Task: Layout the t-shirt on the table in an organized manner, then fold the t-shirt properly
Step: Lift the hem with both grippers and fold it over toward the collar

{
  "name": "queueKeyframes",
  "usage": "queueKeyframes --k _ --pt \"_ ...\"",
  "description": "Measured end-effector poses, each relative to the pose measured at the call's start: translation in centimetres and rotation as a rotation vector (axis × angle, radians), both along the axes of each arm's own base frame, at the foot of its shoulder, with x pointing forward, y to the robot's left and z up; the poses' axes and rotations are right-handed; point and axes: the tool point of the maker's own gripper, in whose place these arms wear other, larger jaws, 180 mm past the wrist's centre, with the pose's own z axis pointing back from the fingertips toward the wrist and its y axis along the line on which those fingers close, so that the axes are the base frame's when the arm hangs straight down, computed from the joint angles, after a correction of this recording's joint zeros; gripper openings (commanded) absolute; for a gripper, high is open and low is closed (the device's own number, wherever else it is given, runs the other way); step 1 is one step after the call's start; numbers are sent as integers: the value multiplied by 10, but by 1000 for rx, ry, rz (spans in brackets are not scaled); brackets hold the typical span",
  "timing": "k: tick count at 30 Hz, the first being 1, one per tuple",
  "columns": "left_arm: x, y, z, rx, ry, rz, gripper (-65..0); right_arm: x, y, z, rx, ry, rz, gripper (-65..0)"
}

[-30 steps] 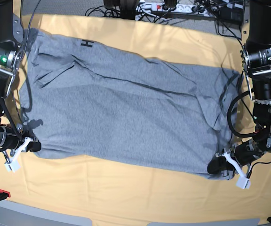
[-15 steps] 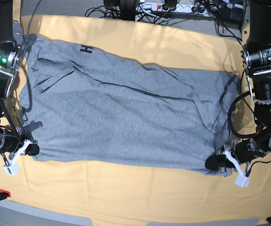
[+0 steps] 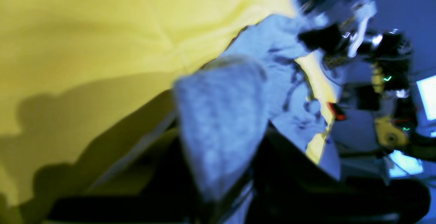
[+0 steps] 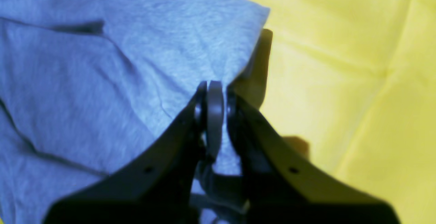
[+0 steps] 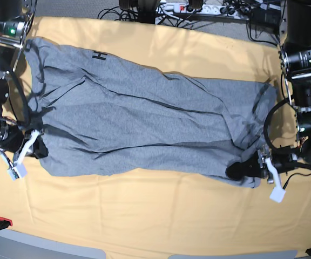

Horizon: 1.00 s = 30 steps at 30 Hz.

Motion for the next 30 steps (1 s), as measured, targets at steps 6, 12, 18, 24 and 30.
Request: queueKeyframes --k 6,12,18,24,30 --pt "-19 28 -21 51 61 32 -650 -23 -14 -10 -60 48 0 -650" --pt "-26 33 -28 56 83 37 -650 -19 -38 8 -27 -14 -79 -650" --pt "-26 32 -28 55 84 36 -650 -22 -44 19 49 -29 -109 -650" --pt "-29 42 -29 76 91 47 -650 -43 -38 -2 72 58 -92 -650" --pt "-32 58 -22 126 75 56 -650 -54 -34 -13 87 89 -89 -650"
